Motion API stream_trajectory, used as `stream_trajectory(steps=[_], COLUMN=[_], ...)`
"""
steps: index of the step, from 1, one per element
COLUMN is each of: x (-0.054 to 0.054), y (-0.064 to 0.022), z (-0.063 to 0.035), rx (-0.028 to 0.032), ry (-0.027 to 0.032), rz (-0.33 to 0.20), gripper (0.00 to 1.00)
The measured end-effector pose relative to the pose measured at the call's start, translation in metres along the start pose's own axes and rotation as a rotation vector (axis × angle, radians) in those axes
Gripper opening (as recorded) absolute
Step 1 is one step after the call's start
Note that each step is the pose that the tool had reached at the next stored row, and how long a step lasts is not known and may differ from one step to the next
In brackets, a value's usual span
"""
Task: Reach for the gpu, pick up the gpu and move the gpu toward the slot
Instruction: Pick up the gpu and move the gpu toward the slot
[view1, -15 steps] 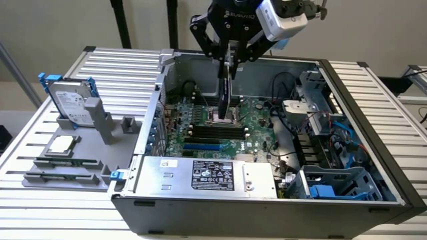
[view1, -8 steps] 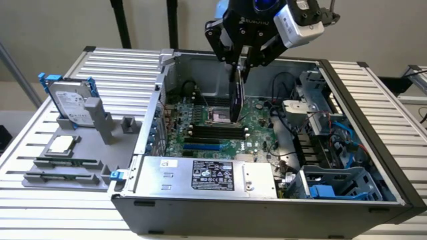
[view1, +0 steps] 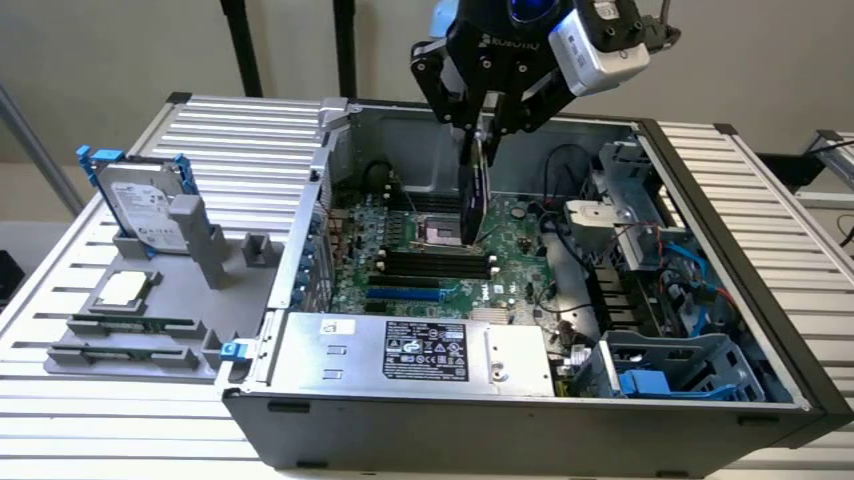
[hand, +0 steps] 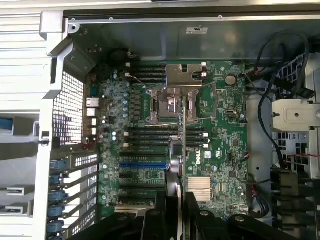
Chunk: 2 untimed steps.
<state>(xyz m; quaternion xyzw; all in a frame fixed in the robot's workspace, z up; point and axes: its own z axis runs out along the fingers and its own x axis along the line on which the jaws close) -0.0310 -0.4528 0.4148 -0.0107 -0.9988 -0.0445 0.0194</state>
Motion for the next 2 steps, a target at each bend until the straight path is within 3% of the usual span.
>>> stream_trajectory(steps=[2], x=[0.0000], y=[0.0000], z=[0.0000], rx=[0.0000], ry=[0.0000], rz=[0.000], gripper=[0.26])
